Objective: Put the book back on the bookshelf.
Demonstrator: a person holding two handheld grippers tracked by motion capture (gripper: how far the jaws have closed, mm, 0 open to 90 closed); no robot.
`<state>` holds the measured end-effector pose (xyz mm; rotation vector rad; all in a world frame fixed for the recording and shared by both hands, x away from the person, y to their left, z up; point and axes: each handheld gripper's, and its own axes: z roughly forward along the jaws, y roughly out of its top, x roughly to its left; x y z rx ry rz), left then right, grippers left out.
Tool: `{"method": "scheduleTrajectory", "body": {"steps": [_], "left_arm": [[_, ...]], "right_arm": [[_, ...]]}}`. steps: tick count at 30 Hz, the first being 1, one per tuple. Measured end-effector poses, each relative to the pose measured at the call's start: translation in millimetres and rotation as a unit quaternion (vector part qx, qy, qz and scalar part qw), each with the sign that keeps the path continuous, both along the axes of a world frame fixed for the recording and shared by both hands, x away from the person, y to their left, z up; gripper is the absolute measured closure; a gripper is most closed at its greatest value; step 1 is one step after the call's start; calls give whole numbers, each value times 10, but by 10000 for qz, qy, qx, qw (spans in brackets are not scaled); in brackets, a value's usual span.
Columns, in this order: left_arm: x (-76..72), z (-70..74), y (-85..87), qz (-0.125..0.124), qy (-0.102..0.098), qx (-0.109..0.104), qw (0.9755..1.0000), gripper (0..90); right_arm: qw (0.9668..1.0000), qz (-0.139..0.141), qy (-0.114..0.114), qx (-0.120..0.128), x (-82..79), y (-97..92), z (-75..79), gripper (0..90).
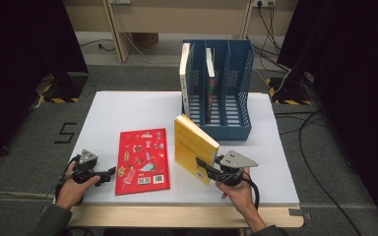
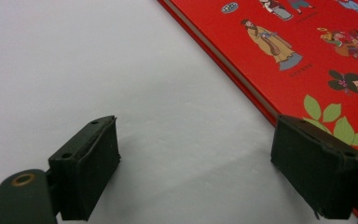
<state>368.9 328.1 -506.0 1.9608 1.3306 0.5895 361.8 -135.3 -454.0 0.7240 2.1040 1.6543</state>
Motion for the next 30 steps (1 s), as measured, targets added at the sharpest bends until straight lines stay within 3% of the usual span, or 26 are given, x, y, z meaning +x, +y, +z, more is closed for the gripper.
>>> {"method": "scheduleTrajectory", "body": {"steps": [4, 13, 24, 30], "left_arm": [[0, 0, 0, 1, 1, 2, 10000, 141], [1, 0, 0, 1, 2, 3, 10000, 141], [2, -1, 0, 0, 6, 7, 10000, 139], [3, -1, 0, -1, 7, 3, 10000, 138]], "right_arm": [[9999, -59, -81, 121, -6, 24, 35, 695], [9994, -139, 0, 317, 30, 63, 27, 695], [9996, -124, -25, 242, 41, 144, 13, 733], [9986, -214, 49, 481, 66, 118, 15, 748]]}}
